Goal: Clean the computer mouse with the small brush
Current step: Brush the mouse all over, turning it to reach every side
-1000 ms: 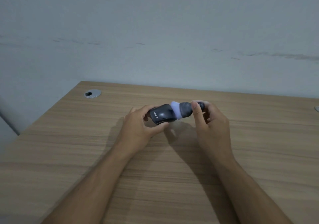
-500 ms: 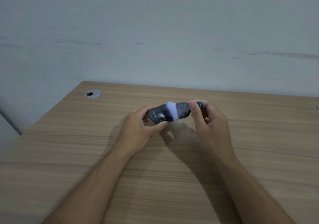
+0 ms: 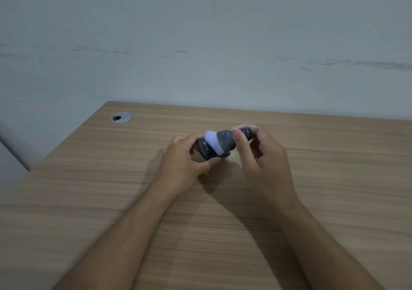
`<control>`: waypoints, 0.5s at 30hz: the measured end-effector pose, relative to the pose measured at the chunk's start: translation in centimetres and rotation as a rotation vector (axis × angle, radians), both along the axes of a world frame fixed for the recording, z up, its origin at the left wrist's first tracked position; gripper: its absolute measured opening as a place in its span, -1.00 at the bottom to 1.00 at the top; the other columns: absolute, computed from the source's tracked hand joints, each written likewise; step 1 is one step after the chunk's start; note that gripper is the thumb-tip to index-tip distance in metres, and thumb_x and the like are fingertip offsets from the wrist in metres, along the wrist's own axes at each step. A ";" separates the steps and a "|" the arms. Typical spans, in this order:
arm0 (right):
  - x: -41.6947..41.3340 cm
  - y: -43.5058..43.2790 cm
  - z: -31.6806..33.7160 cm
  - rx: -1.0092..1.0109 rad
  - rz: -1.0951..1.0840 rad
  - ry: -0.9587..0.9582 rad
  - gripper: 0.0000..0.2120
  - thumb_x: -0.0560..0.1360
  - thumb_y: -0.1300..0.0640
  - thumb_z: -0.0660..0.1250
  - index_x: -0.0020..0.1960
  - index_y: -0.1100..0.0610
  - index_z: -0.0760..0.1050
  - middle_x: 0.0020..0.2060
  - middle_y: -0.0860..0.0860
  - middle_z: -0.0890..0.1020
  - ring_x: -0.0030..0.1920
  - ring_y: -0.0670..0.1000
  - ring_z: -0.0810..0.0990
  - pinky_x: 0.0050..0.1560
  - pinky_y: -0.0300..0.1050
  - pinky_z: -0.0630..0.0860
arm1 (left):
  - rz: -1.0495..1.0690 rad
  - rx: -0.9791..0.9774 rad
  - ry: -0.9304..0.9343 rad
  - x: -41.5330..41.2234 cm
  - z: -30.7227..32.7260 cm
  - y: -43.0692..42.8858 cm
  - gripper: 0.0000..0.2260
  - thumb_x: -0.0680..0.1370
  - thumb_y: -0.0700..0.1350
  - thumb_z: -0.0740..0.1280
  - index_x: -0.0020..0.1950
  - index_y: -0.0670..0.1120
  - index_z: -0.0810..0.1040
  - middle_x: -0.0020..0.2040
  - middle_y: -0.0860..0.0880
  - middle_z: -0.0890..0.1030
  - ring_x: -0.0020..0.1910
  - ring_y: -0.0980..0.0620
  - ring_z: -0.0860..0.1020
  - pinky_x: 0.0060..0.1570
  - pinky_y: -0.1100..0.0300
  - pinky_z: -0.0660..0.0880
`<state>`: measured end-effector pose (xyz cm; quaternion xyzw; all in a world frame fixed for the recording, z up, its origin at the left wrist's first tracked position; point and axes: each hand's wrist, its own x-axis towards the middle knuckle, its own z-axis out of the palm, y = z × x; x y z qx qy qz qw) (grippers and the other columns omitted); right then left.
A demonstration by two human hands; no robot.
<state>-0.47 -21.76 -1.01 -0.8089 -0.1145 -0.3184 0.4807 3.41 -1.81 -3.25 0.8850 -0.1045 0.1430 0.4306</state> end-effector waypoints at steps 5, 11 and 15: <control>0.4 0.5 -0.6 -0.106 -0.010 -0.021 -0.93 0.71 0.08 0.45 0.13 0.06 0.68 -0.20 -0.26 0.57 -0.29 -0.20 0.51 -0.19 -0.40 0.35 | -0.013 0.079 -0.024 -0.4 0.6 -0.3 -0.56 0.44 0.02 0.66 0.30 0.14 0.70 -0.07 0.30 0.52 0.11 0.00 0.55 0.24 -0.16 0.55; 1.4 -1.6 -1.2 -0.024 -0.159 0.048 -0.92 0.71 0.03 0.43 0.10 0.01 0.69 -0.36 -0.20 0.53 -0.35 -0.12 0.50 -0.25 -0.37 0.33 | -0.025 0.022 -0.078 -1.1 0.9 -0.2 -0.54 0.42 0.08 0.67 0.27 0.32 0.64 -0.09 0.41 0.60 0.07 0.22 0.55 0.30 -0.21 0.54; 0.5 -0.8 -0.3 0.043 -0.083 0.010 -0.86 0.74 0.02 0.38 0.15 0.05 0.68 -0.23 -0.07 0.69 -0.31 0.03 0.58 -0.25 -0.05 0.51 | 0.002 0.043 -0.079 -0.9 1.2 -0.6 -0.49 0.42 0.03 0.68 0.34 0.14 0.68 -0.10 0.32 0.50 0.06 0.08 0.55 0.27 -0.24 0.54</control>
